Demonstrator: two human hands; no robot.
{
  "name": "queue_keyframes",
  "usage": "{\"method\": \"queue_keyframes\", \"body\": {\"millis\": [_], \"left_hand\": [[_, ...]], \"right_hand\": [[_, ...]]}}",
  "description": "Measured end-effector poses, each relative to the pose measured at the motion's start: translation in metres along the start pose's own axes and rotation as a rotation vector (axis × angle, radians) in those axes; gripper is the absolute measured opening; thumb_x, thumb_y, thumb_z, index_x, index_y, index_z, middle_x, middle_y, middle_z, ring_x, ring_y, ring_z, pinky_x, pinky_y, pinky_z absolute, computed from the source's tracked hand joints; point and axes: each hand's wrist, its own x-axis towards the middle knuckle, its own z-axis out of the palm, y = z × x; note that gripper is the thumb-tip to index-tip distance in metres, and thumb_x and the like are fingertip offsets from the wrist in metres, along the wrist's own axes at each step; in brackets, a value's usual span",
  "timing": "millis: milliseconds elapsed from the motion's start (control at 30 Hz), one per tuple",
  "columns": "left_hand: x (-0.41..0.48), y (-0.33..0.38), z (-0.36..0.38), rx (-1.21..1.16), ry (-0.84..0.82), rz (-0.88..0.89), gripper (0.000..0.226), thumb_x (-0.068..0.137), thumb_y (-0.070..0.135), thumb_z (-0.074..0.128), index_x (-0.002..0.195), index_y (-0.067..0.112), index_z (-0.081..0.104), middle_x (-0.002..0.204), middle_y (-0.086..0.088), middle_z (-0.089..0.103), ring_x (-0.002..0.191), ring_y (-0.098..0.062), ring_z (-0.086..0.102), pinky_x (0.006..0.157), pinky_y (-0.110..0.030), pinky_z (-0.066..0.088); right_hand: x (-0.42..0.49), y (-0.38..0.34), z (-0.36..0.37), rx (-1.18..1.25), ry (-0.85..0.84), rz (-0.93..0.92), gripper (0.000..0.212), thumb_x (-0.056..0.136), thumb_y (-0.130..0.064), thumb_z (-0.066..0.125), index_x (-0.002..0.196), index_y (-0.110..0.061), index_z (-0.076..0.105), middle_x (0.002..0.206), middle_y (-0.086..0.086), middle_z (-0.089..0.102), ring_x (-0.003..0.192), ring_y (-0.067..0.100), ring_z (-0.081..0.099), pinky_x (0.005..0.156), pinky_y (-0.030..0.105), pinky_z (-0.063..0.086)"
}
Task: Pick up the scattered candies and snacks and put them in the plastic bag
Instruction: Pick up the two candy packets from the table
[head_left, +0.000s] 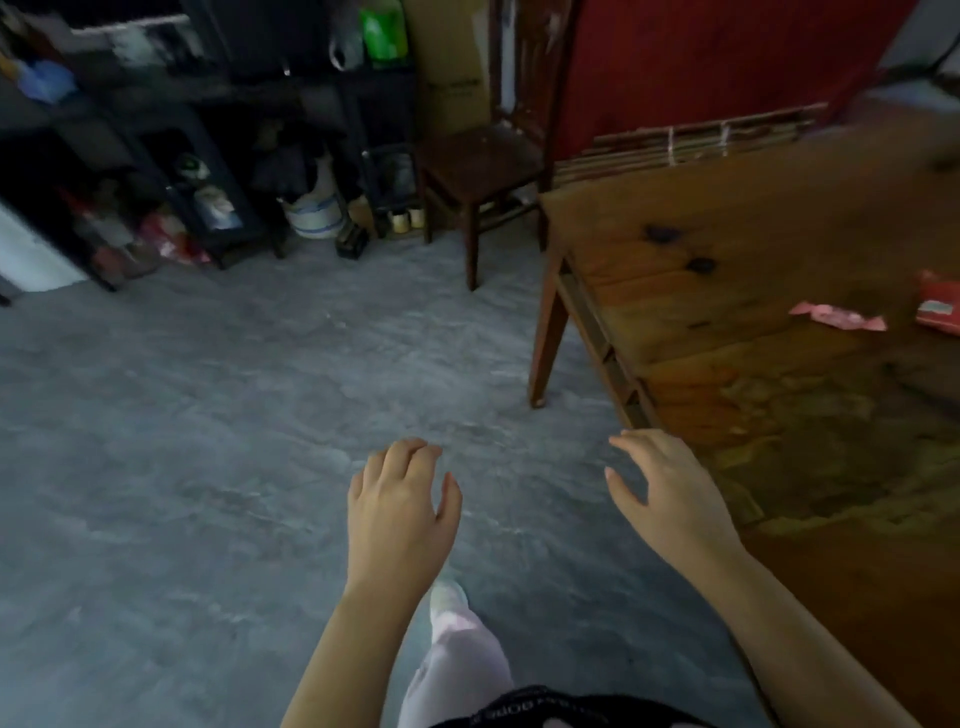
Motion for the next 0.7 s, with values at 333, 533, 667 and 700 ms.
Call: {"method": "queue_keyframes", "body": {"millis": [333,533,667,700], "left_hand": [[0.175,0.034,0.047,-0.131,-0.180,0.382,0.039,0.078,0.032,0.040,0.093,0.007,0.065,0.097,-0.012,0.067,0.089,-0.034,0.061,0.077,-0.043,0.049],[0.223,0.115,0.102,-0.214,-0.342,0.635,0.033,0.079,0.032,0.043,0.094,0.011,0.064,0.098,-0.009,0.066,0.089,-0.029,0.061,0.077,-0.041,0.050],[0.241,0.175,0.123,-0.261,-0.400,0.732,0.036,0.078,0.033,0.043,0.095,0.009,0.064,0.097,-0.010,0.066,0.088,-0.028,0.060,0.077,-0.040,0.049],[0.245,0.189,0.129,-0.258,-0.414,0.757,0.036,0.078,0.033,0.043,0.095,0.009,0.064,0.097,-0.010,0.066,0.088,-0.027,0.060,0.076,-0.040,0.049]], "right_hand": [[0.083,0.012,-0.021,-0.006,0.186,0.344,0.031,0.081,-0.019,0.063,0.110,-0.009,0.059,0.107,0.010,0.064,0.100,0.025,0.057,0.082,0.029,0.043],[0.087,0.077,-0.042,0.016,0.291,0.619,0.030,0.083,-0.022,0.060,0.112,-0.013,0.058,0.113,0.009,0.062,0.102,0.023,0.056,0.083,0.028,0.043],[0.093,0.122,-0.067,0.042,0.344,0.714,0.032,0.086,-0.025,0.056,0.116,-0.014,0.055,0.119,0.007,0.058,0.108,0.020,0.052,0.087,0.026,0.040],[0.093,0.132,-0.073,0.051,0.353,0.739,0.033,0.086,-0.026,0.055,0.117,-0.014,0.054,0.120,0.006,0.057,0.110,0.019,0.050,0.087,0.025,0.038]]}}
